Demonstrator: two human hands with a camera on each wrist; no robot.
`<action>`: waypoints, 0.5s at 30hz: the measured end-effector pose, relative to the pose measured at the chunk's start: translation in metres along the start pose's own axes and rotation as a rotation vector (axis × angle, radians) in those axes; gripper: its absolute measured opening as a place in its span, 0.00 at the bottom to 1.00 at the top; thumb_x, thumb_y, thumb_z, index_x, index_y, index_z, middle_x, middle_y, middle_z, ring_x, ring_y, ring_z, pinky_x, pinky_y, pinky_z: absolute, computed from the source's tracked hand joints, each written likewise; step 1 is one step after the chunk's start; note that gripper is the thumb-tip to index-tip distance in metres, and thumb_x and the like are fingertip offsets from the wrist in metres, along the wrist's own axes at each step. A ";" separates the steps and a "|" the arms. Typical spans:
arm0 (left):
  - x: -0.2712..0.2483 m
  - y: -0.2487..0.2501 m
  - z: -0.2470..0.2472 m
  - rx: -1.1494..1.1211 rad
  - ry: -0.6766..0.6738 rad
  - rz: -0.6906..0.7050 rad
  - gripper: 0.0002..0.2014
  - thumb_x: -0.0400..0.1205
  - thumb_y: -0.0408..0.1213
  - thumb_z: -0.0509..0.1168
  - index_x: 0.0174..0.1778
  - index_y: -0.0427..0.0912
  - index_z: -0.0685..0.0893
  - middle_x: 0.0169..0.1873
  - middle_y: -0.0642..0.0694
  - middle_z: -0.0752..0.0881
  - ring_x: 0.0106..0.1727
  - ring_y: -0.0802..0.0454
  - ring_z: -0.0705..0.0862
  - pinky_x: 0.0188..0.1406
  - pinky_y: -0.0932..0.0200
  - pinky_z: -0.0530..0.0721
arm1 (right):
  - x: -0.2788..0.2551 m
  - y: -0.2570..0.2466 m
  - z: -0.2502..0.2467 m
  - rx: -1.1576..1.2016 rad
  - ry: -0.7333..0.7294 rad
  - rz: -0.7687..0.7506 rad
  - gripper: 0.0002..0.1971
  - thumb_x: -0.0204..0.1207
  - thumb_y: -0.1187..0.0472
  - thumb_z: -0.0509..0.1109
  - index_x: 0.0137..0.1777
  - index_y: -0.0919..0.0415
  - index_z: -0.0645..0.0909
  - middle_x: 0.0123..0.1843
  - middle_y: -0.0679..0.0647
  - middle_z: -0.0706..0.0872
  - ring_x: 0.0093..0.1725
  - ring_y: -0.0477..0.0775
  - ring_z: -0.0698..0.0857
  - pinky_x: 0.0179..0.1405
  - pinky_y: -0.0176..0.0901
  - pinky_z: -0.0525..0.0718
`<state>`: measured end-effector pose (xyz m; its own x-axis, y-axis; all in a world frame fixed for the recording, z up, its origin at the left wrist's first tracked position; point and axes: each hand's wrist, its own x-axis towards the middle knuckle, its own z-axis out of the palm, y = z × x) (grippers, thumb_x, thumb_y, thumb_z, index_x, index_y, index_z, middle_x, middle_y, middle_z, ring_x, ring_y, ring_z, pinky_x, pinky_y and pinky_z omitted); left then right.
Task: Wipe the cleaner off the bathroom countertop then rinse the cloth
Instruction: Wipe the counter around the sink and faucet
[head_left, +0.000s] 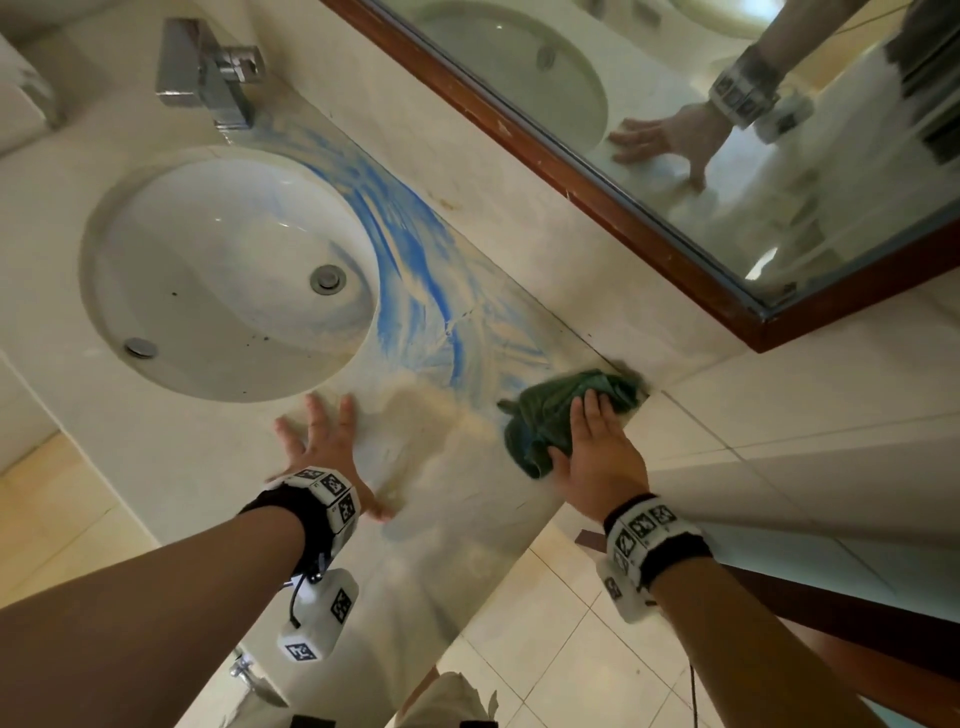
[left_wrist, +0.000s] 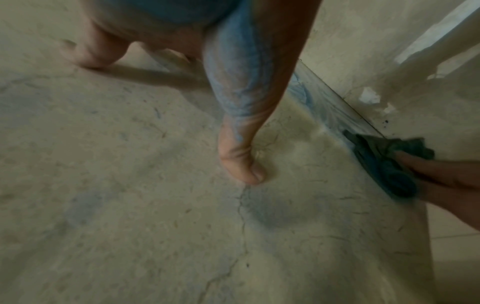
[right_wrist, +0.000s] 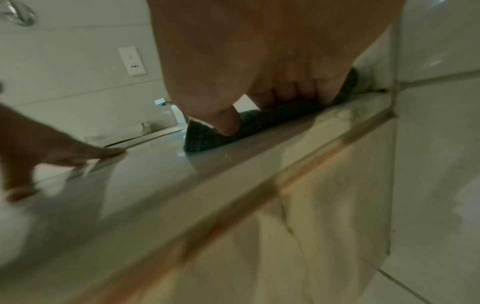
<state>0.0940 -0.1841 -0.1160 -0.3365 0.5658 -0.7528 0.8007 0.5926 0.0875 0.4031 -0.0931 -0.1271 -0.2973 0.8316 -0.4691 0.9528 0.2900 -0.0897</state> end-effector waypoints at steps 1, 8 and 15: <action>0.000 0.000 0.000 -0.001 -0.002 -0.001 0.80 0.49 0.61 0.85 0.78 0.64 0.24 0.78 0.51 0.20 0.79 0.29 0.25 0.71 0.19 0.62 | 0.015 -0.003 -0.009 -0.001 -0.003 -0.005 0.39 0.82 0.43 0.53 0.85 0.66 0.49 0.87 0.63 0.50 0.85 0.63 0.52 0.83 0.56 0.59; -0.002 0.001 -0.003 0.016 -0.003 -0.003 0.80 0.50 0.61 0.85 0.79 0.63 0.24 0.79 0.50 0.21 0.79 0.27 0.26 0.74 0.21 0.59 | 0.053 -0.023 -0.033 0.013 -0.017 0.019 0.39 0.84 0.44 0.56 0.86 0.62 0.43 0.88 0.59 0.44 0.86 0.59 0.47 0.85 0.50 0.50; -0.005 0.002 -0.005 0.004 -0.013 -0.001 0.79 0.52 0.58 0.86 0.79 0.63 0.25 0.79 0.50 0.21 0.79 0.28 0.25 0.73 0.22 0.60 | -0.047 -0.012 0.029 0.057 -0.047 -0.041 0.40 0.78 0.40 0.49 0.84 0.67 0.57 0.85 0.65 0.57 0.85 0.64 0.57 0.82 0.54 0.54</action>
<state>0.0948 -0.1829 -0.1092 -0.3308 0.5581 -0.7610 0.8027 0.5904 0.0841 0.4072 -0.1494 -0.1290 -0.3339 0.7962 -0.5045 0.9423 0.2948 -0.1585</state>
